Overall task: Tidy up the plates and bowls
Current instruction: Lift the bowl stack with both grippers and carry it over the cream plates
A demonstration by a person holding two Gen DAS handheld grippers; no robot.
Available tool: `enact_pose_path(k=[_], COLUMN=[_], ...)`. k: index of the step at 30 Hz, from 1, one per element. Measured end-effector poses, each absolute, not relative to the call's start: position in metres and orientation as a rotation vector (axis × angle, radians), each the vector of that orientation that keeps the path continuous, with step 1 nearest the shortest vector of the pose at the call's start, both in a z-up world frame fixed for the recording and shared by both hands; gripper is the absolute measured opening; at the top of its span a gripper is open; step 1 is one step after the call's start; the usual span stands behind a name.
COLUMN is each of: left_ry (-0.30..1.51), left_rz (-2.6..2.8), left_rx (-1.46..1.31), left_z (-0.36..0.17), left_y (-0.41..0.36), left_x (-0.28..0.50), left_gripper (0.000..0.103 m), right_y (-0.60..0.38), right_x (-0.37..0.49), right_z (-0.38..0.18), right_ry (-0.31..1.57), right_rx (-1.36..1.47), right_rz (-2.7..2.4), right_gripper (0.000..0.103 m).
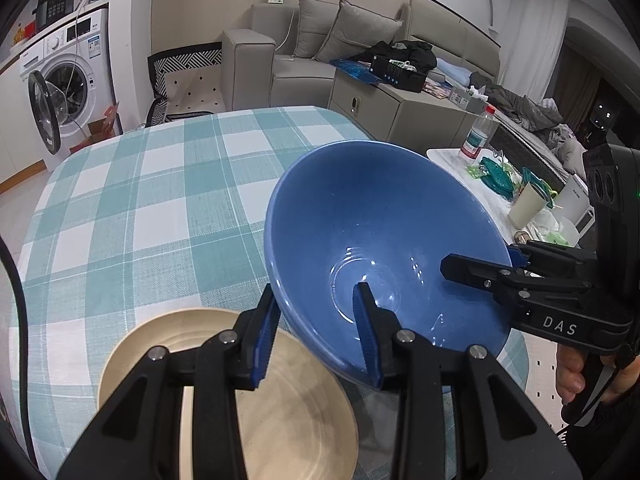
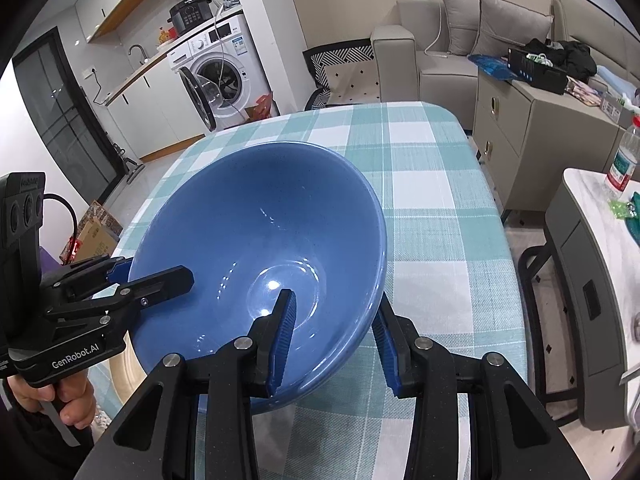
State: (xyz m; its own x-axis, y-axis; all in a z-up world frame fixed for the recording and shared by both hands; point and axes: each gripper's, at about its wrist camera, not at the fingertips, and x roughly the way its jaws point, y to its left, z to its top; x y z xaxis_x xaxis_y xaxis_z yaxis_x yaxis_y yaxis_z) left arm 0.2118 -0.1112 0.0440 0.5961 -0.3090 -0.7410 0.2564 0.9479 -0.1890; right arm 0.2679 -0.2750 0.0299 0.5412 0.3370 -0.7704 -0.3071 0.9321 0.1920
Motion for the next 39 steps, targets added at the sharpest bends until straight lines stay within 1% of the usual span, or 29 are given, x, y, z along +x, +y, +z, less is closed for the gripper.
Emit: enact_pose_path(k=[19, 39], left_ry=[0.813, 0.774], left_rz=[-0.281, -0.156], left_rx=[-0.073, -0.092], left_z=[0.066, 0.072], left_y=[-0.075, -0.022], left_x=[0.181, 0.13], left_gripper=[0.036, 0.036], right_y=[-0.234, -0.17], right_x=[0.238, 0.209], right_z=[0.058, 0.064], right_ry=[0.872, 0.851], right_rx=[-0.019, -0.079], right_rz=[0.424, 0.547], right_gripper=[0.039, 0.039])
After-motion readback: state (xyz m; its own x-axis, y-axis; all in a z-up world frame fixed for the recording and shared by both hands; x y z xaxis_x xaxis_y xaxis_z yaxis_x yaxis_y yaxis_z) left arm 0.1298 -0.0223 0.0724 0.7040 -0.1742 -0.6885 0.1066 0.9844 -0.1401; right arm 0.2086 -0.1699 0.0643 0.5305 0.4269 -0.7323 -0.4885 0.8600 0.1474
